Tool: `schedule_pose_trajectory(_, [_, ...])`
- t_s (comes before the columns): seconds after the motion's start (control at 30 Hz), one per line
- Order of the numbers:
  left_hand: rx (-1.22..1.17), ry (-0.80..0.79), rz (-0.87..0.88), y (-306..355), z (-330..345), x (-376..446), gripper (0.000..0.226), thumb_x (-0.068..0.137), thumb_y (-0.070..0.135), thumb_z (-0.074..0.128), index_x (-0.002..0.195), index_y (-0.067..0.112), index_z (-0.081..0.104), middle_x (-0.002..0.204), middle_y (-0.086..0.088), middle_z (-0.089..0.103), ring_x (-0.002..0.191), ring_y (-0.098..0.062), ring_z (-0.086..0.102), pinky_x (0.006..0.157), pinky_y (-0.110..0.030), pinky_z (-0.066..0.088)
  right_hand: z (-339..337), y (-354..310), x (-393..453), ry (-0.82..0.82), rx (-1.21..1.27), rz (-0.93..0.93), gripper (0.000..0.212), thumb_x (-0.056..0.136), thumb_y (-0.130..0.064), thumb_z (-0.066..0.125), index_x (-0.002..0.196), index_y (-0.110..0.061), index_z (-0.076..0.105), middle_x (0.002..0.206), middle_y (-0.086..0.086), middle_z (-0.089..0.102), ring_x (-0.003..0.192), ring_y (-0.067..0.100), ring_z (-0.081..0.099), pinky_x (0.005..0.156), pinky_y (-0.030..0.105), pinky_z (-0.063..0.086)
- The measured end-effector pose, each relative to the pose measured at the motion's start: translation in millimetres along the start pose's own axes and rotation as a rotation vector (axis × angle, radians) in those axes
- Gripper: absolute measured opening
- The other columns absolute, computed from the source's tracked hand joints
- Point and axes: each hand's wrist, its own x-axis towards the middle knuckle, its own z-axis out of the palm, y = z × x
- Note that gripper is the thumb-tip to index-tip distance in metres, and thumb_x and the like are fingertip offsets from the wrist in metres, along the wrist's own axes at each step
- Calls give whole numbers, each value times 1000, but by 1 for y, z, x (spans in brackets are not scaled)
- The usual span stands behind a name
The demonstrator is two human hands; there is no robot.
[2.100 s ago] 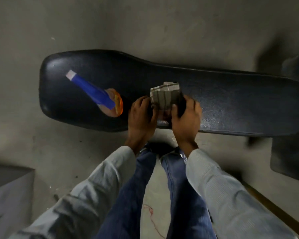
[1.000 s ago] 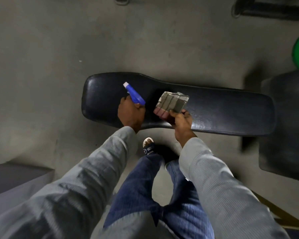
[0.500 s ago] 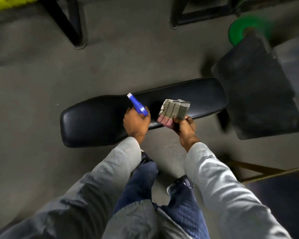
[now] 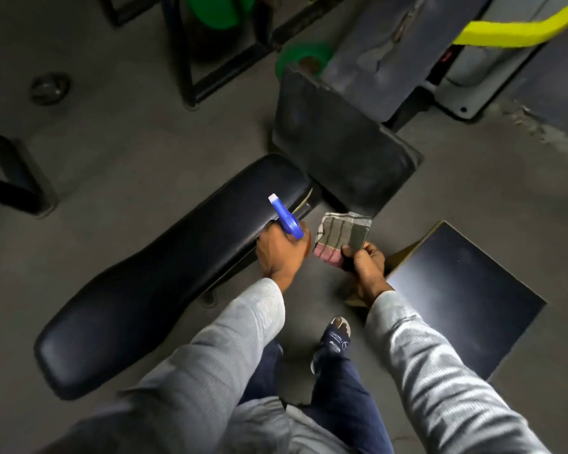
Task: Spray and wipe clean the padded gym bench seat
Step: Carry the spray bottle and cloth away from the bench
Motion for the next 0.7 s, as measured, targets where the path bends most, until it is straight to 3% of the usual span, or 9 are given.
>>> schedule_pose_trajectory(0.1, [27, -94, 89, 26, 32, -21, 33, 84, 41, 81, 83, 10, 71, 90, -16, 75, 91, -42, 73, 75, -39, 55, -45, -6, 4, 76, 35, -5, 29, 90, 10, 64, 110, -10, 71, 105, 15, 73, 97, 30, 67, 73, 33, 62])
schedule_pose_trajectory(0.23, [76, -217, 203, 55, 71, -51, 28, 85, 37, 83, 89, 11, 74, 96, -16, 76, 98, -40, 71, 78, -36, 50, -109, -5, 8, 168, 123, 38, 34, 90, 15, 59, 118, -3, 70, 108, 18, 74, 98, 33, 71, 100, 54, 61])
schedule_pose_trajectory(0.33, [107, -300, 277, 73, 101, -72, 27, 85, 37, 83, 90, 12, 73, 96, -13, 75, 96, -38, 72, 77, -36, 51, -154, 0, 14, 266, 187, 49, 36, 89, 16, 58, 121, 0, 67, 109, 19, 72, 100, 33, 68, 106, 64, 56])
schedule_pose_trajectory(0.43, [117, -360, 338, 88, 128, -96, 26, 88, 37, 82, 90, 13, 71, 97, -13, 75, 96, -37, 71, 75, -33, 47, -192, 4, 13, 345, 231, 74, 35, 90, 17, 57, 108, -11, 65, 108, 17, 71, 100, 31, 65, 109, 62, 55])
schedule_pose_trajectory(0.53, [132, -409, 389, 98, 153, -118, 26, 91, 37, 80, 88, 14, 69, 96, -13, 73, 93, -37, 69, 73, -29, 40, -226, 14, 15, 409, 218, 120, 36, 88, 15, 59, 108, -14, 63, 110, 16, 71, 103, 33, 68, 109, 59, 56])
schedule_pose_trajectory(0.63, [149, -459, 435, 96, 181, -131, 29, 93, 39, 78, 81, 20, 60, 90, -11, 71, 86, -34, 69, 73, -34, 50, -260, 50, 39, 456, 143, 165, 32, 69, -5, 66, 97, -20, 62, 112, 15, 76, 112, 39, 73, 106, 58, 58])
schedule_pose_trajectory(0.7, [165, -485, 437, 93, 195, -138, 29, 94, 39, 77, 81, 22, 58, 91, -11, 71, 84, -33, 69, 76, -38, 56, -274, 67, 47, 464, 87, 210, 36, 67, -10, 66, 101, -21, 64, 115, 16, 76, 113, 38, 72, 107, 56, 58])
